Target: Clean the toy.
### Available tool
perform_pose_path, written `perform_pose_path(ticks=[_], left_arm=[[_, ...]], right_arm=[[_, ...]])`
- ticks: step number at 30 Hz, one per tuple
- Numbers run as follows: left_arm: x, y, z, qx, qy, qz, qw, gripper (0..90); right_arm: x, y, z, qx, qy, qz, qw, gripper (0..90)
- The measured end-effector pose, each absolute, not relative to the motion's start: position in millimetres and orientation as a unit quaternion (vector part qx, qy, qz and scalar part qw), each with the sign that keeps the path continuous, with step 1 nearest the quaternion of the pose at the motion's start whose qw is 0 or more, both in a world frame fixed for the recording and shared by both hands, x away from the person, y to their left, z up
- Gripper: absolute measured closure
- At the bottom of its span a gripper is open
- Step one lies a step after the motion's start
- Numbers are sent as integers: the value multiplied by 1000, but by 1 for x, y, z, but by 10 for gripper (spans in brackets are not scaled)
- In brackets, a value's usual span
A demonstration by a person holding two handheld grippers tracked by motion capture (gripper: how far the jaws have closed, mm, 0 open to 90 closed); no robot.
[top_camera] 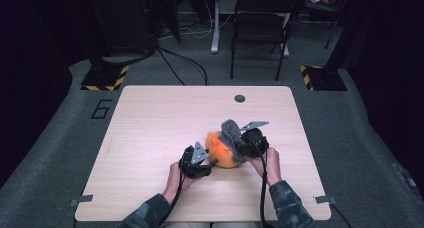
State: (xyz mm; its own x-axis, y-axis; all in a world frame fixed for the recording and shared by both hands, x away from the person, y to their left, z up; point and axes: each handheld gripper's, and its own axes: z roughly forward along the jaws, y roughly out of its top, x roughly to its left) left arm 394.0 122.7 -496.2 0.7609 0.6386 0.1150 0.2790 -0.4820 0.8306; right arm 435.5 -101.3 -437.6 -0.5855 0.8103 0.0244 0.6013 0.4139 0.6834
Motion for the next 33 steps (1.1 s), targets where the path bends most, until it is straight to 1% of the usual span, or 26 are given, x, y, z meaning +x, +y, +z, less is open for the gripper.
perform_pose_path(ticks=[3, 6, 8, 11, 17, 20, 22, 25, 26, 29, 31, 33], left_arm=[[395, 124, -497, 830, 277, 207, 437, 705], [394, 125, -495, 830, 275, 205, 440, 782], [394, 125, -491, 827, 278, 201, 445, 799], [394, 126, -487, 824, 286, 189, 452, 812], [393, 131, -475, 813, 301, 159, 472, 815], [392, 132, -471, 811, 302, 152, 478, 814], [392, 130, -473, 812, 303, 147, 476, 813], [391, 128, -475, 819, 293, 161, 466, 807], [391, 128, -477, 819, 296, 159, 465, 805], [393, 129, -479, 817, 296, 156, 469, 798], [394, 129, -479, 819, 294, 159, 467, 794], [394, 129, -480, 820, 293, 158, 465, 791]], right_arm=[[434, -102, -438, 425, 825, 335, 163, 738], [433, -105, -434, 433, 819, 340, 162, 738], [432, -107, -429, 436, 815, 344, 164, 738], [428, -109, -420, 435, 812, 351, 170, 738], [420, -109, -401, 417, 809, 378, 169, 738], [414, -102, -394, 409, 808, 394, 157, 738], [412, -94, -395, 397, 814, 396, 151, 738], [412, -82, -405, 392, 823, 381, 153, 738], [413, -82, -408, 387, 825, 380, 159, 738], [416, -83, -412, 397, 822, 380, 151, 738], [417, -85, -414, 393, 824, 376, 160, 738], [419, -87, -416, 394, 825, 372, 159, 738]])
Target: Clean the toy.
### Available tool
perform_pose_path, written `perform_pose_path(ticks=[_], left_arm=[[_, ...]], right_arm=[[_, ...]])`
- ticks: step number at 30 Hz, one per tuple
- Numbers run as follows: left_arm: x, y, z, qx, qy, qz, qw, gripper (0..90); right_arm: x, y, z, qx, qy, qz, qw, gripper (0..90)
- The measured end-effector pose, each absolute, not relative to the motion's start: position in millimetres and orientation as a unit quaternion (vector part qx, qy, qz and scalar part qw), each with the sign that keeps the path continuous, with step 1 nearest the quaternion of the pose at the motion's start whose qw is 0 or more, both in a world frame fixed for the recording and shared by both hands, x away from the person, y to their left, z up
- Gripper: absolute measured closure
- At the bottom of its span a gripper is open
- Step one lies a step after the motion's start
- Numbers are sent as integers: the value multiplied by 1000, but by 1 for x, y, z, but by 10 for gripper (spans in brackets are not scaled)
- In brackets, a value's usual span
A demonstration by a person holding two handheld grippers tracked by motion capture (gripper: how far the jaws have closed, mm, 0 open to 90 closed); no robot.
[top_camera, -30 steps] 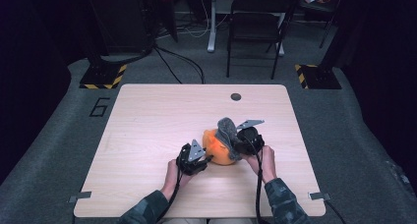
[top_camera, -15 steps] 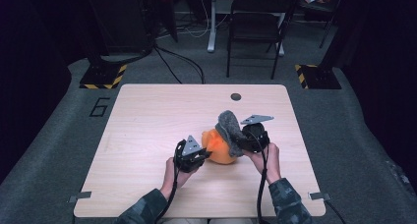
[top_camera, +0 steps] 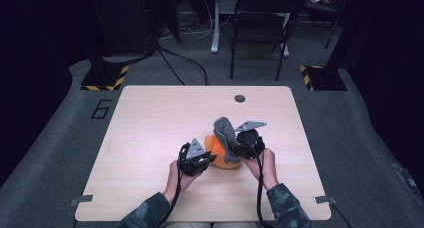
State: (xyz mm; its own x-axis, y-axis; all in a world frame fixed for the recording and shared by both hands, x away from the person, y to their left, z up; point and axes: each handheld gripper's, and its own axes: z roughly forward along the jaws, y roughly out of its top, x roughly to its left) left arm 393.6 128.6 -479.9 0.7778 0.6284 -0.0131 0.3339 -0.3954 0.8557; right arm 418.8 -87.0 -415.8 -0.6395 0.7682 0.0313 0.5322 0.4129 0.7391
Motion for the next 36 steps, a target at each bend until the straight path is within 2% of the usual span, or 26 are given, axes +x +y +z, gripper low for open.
perform_pose_path(ticks=[17, 21, 30, 36], left_arm=[[396, 130, -482, 821, 292, 152, 466, 781], [396, 130, -482, 821, 291, 153, 466, 781], [396, 129, -482, 821, 290, 156, 467, 781], [397, 131, -483, 816, 295, 160, 472, 781]], right_arm=[[434, -114, -437, 447, 820, 333, 130, 738], [437, -117, -443, 449, 824, 313, 145, 738], [443, -126, -455, 472, 821, 294, 130, 737], [450, -129, -478, 491, 829, 235, 132, 736]])
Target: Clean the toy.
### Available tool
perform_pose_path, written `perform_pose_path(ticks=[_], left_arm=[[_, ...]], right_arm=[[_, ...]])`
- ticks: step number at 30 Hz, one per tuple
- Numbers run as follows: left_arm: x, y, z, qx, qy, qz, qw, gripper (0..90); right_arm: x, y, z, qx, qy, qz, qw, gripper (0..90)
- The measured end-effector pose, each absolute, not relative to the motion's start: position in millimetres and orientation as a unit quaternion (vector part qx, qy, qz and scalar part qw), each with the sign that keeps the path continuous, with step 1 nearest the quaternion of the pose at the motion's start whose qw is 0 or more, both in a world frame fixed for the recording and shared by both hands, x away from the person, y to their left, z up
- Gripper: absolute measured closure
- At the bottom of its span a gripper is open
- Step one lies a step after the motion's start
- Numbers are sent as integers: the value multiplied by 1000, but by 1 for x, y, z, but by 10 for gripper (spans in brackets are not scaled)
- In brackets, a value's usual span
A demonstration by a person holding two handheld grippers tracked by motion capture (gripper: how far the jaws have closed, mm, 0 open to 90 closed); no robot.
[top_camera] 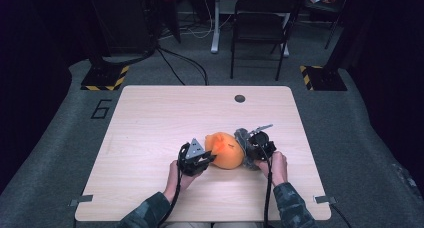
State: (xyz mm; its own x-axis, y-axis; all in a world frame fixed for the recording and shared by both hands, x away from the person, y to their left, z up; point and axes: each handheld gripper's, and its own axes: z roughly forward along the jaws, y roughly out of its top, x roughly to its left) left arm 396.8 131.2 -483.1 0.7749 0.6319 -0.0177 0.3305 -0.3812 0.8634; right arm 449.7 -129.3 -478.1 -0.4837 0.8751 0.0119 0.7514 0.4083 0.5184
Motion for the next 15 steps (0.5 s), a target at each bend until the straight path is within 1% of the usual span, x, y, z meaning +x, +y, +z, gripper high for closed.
perform_pose_path(ticks=[3, 5, 8, 12, 15], left_arm=[[398, 133, -483, 814, 298, 157, 473, 781], [397, 133, -483, 814, 298, 156, 473, 781], [397, 133, -483, 815, 296, 157, 472, 780], [396, 132, -483, 816, 293, 158, 472, 779], [396, 131, -483, 816, 291, 160, 472, 779]], right_arm=[[454, -132, -491, 497, 832, 215, 122, 736], [455, -132, -486, 499, 829, 216, 130, 736], [451, -136, -469, 496, 821, 244, 142, 736], [443, -137, -444, 487, 809, 296, 145, 736], [435, -133, -423, 469, 800, 348, 138, 736]])
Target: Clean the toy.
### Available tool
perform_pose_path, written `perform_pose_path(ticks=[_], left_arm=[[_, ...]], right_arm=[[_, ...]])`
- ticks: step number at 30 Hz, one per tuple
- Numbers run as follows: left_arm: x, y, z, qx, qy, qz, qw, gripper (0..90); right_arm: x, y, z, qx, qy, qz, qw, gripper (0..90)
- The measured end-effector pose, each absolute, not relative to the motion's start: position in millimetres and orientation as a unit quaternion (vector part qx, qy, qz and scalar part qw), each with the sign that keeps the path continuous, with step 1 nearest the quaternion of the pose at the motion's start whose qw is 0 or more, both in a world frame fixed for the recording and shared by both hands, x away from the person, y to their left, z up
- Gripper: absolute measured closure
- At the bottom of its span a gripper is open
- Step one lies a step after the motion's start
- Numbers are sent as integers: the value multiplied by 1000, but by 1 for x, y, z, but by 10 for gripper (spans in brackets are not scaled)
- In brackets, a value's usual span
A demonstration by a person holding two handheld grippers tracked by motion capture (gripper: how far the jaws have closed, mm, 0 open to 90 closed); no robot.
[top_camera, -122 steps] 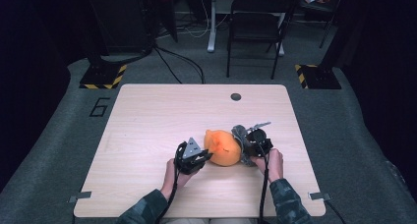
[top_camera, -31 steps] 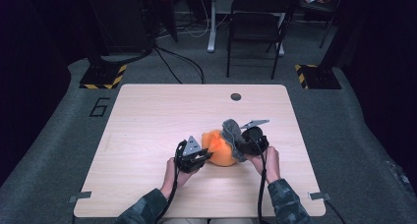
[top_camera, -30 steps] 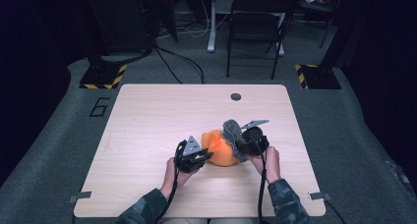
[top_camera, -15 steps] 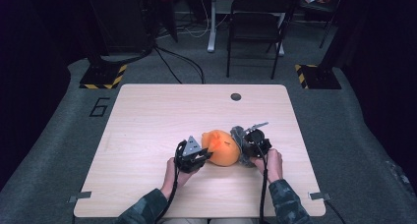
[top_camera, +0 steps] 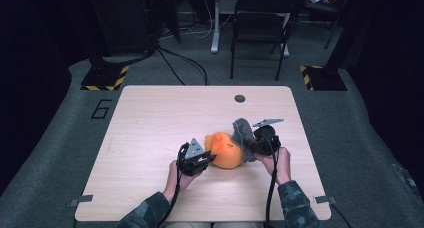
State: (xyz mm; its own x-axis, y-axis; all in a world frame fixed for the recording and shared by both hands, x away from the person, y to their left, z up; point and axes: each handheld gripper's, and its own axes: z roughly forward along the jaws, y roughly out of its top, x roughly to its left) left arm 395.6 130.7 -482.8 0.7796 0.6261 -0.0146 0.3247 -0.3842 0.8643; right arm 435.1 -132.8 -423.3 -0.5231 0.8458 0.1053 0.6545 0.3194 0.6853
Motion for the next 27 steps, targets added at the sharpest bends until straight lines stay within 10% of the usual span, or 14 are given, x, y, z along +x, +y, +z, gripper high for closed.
perform_pose_path(ticks=[27], left_arm=[[395, 128, -484, 820, 285, 155, 471, 777]], right_arm=[[432, -113, -437, 444, 823, 320, 150, 736]])
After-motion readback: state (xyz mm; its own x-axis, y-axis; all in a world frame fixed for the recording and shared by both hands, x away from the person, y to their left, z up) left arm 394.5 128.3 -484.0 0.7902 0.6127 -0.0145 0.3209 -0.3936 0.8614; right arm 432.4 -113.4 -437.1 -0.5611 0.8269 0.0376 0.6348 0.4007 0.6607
